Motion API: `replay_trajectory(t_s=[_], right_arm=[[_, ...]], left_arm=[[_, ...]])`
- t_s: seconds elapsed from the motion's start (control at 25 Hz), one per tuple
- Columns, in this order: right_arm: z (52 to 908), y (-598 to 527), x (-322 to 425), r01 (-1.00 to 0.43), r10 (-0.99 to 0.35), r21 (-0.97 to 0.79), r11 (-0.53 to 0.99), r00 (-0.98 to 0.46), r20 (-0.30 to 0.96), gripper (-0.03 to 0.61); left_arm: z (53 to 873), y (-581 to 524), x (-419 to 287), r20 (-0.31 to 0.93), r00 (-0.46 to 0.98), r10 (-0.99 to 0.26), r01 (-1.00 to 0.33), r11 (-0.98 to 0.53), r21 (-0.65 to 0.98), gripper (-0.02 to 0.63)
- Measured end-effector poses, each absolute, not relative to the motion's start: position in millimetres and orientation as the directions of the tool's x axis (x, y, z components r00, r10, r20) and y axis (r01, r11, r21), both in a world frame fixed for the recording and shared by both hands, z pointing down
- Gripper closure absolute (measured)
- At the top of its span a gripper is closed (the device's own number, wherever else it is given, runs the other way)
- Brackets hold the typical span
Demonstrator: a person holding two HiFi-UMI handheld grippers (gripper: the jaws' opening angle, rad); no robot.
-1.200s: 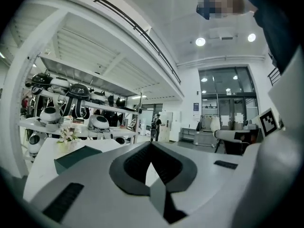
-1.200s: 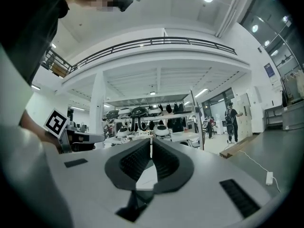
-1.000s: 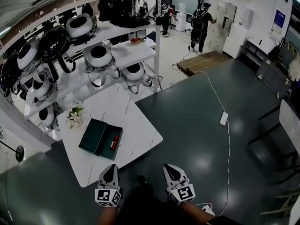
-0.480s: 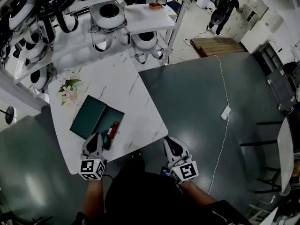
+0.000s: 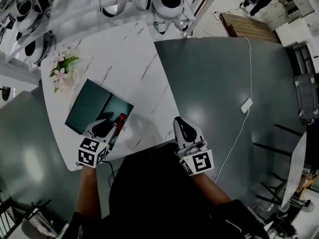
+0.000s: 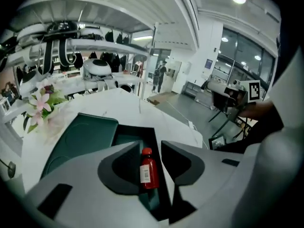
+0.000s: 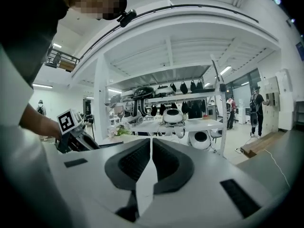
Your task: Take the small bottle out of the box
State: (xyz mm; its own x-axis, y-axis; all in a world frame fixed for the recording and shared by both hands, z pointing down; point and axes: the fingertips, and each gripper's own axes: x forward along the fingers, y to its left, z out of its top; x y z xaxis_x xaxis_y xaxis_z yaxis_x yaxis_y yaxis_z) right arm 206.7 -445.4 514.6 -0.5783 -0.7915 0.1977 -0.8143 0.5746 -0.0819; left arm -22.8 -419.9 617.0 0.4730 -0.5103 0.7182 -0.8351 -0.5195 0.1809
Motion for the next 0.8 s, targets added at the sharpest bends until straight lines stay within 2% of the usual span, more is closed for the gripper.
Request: replay_trajectory(t_s=[0.24, 0.48, 0.68, 0.8], right_arm=[[535.4, -478.6, 208.7, -0.775, -0.741, -0.133, 0.618, -0.631, 0.229, 0.54], [555.1, -510.9, 213.0, -0.706, -0.664, -0.17, 0.688, -0.706, 0.247, 0.54], [571.2, -525.6, 224.2, -0.702, -0.648, -0.21, 0.68, -0.71, 0.276, 0.54], [575.5, -528.8, 229.2, -0.694, -0.635, -0.217, 0.686, -0.717, 0.287, 0.54]], left_arm=[[661.9, -407.1, -18.6, 0.846, 0.453, -0.281, -0.81, -0.526, 0.259, 0.427], [694.3, -396.0, -21.6, 0.924, 0.373, -0.087, -0.792, -0.548, 0.268, 0.425], [709.0, -391.4, -23.5, 0.931, 0.364, -0.009, -0.809, -0.5, 0.311, 0.415], [712.3, -390.9, -22.2, 0.934, 0.357, 0.017, -0.821, -0.47, 0.322, 0.383]])
